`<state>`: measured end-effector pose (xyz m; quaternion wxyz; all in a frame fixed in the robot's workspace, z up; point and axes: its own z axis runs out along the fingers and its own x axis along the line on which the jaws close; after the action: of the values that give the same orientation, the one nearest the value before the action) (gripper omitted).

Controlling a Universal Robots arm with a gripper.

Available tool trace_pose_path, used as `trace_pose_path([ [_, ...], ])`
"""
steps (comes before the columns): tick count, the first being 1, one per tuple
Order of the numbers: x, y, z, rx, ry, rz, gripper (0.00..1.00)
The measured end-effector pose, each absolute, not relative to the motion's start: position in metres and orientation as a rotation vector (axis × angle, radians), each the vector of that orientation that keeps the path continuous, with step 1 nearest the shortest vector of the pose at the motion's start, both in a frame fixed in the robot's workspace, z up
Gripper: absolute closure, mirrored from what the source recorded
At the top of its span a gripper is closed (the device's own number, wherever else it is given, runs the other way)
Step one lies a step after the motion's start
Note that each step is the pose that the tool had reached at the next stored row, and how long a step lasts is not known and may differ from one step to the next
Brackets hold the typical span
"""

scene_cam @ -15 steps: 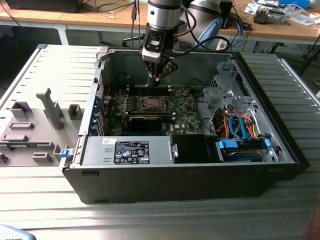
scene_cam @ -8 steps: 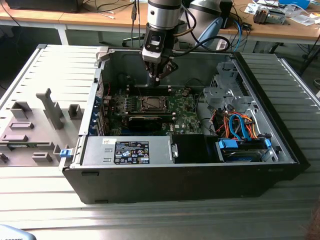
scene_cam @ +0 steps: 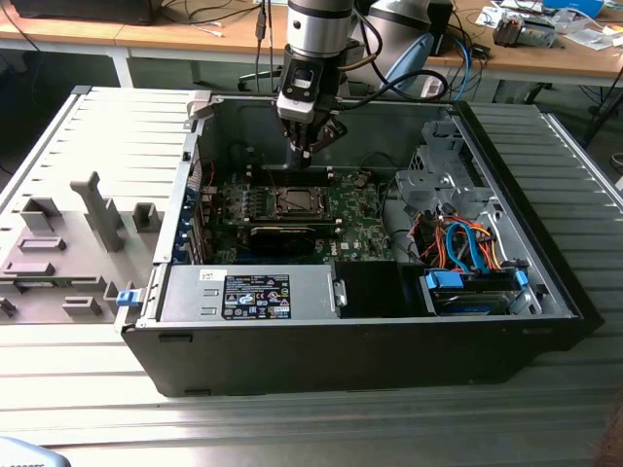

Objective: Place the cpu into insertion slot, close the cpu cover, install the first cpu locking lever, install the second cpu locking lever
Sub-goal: 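Install the first cpu locking lever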

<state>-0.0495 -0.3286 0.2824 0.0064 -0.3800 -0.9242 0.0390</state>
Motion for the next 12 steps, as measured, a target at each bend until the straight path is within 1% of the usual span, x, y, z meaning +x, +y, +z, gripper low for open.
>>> trace_pose_path([
  [12,-0.0495,-0.3286,0.2824,-1.175,-2.897,0.122,0.89],
])
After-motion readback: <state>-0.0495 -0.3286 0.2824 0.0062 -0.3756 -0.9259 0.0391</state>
